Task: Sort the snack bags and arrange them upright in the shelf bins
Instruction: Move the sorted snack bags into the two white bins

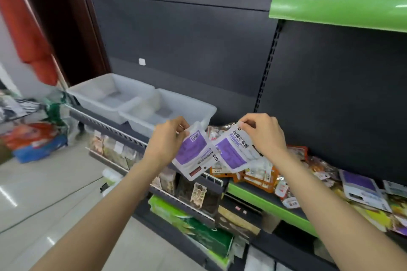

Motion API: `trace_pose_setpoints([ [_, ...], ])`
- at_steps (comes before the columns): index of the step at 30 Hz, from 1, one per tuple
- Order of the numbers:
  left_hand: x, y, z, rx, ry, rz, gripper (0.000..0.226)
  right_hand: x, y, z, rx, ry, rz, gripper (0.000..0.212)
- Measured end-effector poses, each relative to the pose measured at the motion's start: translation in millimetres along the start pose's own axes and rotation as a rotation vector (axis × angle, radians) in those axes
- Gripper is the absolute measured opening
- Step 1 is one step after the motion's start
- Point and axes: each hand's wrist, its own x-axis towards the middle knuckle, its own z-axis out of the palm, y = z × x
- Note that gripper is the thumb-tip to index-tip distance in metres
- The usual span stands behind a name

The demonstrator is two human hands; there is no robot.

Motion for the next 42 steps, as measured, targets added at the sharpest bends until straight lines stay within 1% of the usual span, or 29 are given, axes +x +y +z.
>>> trace_pose_setpoints([
  [4, 29, -51, -25, 0.008, 0.098, -0.052, 0.005, 38, -34, 45, 0.020, 0.017, -0.027, 0.014],
  [8, 82, -89, -36, 0.020, 0.109, -0.013, 0.010, 93, -56, 83, 0.028, 0.064, -0.055, 0.015],
  [11, 132, -108, -40, 0.045, 0.092, 0.042, 0.014, 143, -72, 109, 0.038, 0.083, -0.064, 0.015],
  [14, 177, -127, -38, 0.068, 0.051, 0.074, 0.013, 186, -81, 135, -0.012, 0.063, -0.084, 0.017],
  [18, 229, -146, -24, 0.135, -0.049, 0.098, 0.015, 228, -84, 170, -0.065, -0.026, -0.038, 0.018],
  [20, 250, -153, -15, 0.196, -0.106, 0.129, 0.019, 243, -83, 187, -0.132, -0.067, -0.009, 0.021],
  [23, 277, -167, 6, 0.269, -0.191, 0.198, 0.021, 256, -77, 213, -0.299, -0.096, -0.006, 0.024],
  [26, 294, -186, 37, 0.261, -0.234, 0.200, 0.021, 261, -61, 239, -0.404, -0.141, 0.008, 0.023],
  [28, 300, -196, 57, 0.235, -0.265, 0.202, 0.020, 257, -50, 250, -0.373, -0.171, 0.074, 0.024],
  [31, 305, -204, 75, 0.197, -0.294, 0.243, 0.019, 248, -32, 253, -0.247, -0.174, 0.214, 0.034],
  [32, 307, -205, 78, 0.179, -0.298, 0.249, 0.020, 245, -25, 253, -0.216, -0.173, 0.261, 0.033],
  [35, 317, -206, 86, 0.145, -0.319, 0.248, 0.021, 238, -9, 251, -0.204, -0.173, 0.354, 0.020],
  [38, 332, -204, 97, 0.127, -0.312, 0.288, 0.020, 239, -3, 248, -0.195, -0.061, 0.358, 0.019],
  [40, 341, -202, 107, 0.098, -0.283, 0.354, 0.017, 245, -1, 247, -0.174, -0.002, 0.330, 0.020],
  [42, 350, -200, 118, 0.087, -0.272, 0.413, 0.016, 252, -1, 250, -0.101, -0.027, 0.321, 0.026],
])
